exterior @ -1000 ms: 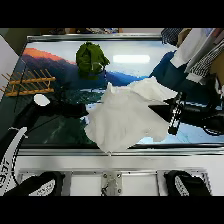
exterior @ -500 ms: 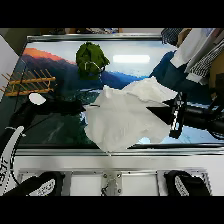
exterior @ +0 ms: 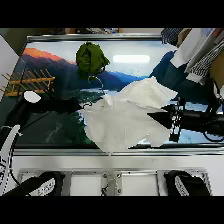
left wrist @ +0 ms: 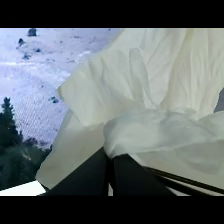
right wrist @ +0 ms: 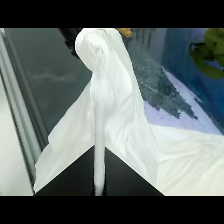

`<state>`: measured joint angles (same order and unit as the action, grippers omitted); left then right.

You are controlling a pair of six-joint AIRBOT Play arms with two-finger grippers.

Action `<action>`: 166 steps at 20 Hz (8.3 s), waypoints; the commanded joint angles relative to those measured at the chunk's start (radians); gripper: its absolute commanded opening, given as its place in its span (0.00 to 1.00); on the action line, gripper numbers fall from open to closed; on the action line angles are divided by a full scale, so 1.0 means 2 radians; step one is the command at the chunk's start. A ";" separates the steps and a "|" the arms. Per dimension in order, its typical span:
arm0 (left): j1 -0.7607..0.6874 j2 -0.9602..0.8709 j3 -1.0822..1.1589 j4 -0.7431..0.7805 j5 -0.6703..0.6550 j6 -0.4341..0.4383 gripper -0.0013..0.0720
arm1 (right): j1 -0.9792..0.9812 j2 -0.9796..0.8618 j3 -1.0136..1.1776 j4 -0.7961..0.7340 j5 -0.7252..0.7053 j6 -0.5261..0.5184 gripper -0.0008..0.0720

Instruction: Fold the clothes and pants, and hang the long-sleeved shirts on hangers.

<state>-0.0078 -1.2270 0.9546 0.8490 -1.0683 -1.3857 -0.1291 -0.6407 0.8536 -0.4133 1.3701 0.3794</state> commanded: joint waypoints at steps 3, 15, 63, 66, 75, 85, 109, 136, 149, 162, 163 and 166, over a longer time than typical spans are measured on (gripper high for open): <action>0.001 0.000 0.077 -0.001 -0.038 0.010 0.03 | 0.000 0.000 0.000 -0.029 0.033 0.007 0.02; -0.040 0.001 0.276 -0.001 -0.175 0.013 0.03 | 0.077 -0.022 0.000 0.037 -0.073 0.005 0.02; -0.214 0.136 0.282 0.168 0.006 -0.127 0.03 | 0.162 -0.005 0.001 0.117 -0.255 0.005 0.02; -0.228 0.123 0.282 0.167 0.016 -0.134 0.03 | 0.162 -0.005 0.001 0.118 -0.255 0.005 0.02; -0.240 0.123 0.283 0.168 0.034 -0.133 0.04 | 0.162 -0.005 0.001 0.118 -0.255 0.005 0.02; -0.161 0.188 0.284 0.168 0.016 -0.130 0.78 | 0.162 -0.005 0.001 0.151 -0.262 0.005 0.02; -0.060 0.214 0.204 0.164 0.001 -0.111 0.03 | -0.058 0.199 0.000 -0.068 -0.560 -0.017 0.02; -0.060 0.159 0.204 0.165 -0.006 -0.090 0.03 | -0.433 0.075 0.060 -0.498 -0.690 0.428 0.02; -0.060 0.159 0.203 0.169 -0.004 -0.090 0.03 | -0.433 -0.013 0.123 -0.472 -0.731 0.424 0.02; -0.060 0.159 0.203 0.169 -0.014 -0.091 0.03 | -0.494 -0.076 0.161 -0.408 -0.781 0.424 0.02; -0.060 0.159 0.203 0.169 -0.015 -0.091 0.03 | -0.494 -0.082 0.167 -0.408 -0.784 0.425 0.02; -0.060 0.159 0.203 0.167 -0.015 -0.091 0.03 | -0.494 -0.099 0.181 -0.408 -0.792 0.424 0.02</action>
<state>-0.1280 -0.9085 1.3617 1.1858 -1.0935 -1.5696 -1.1095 -0.8043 1.1870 -1.2507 -0.1902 1.2278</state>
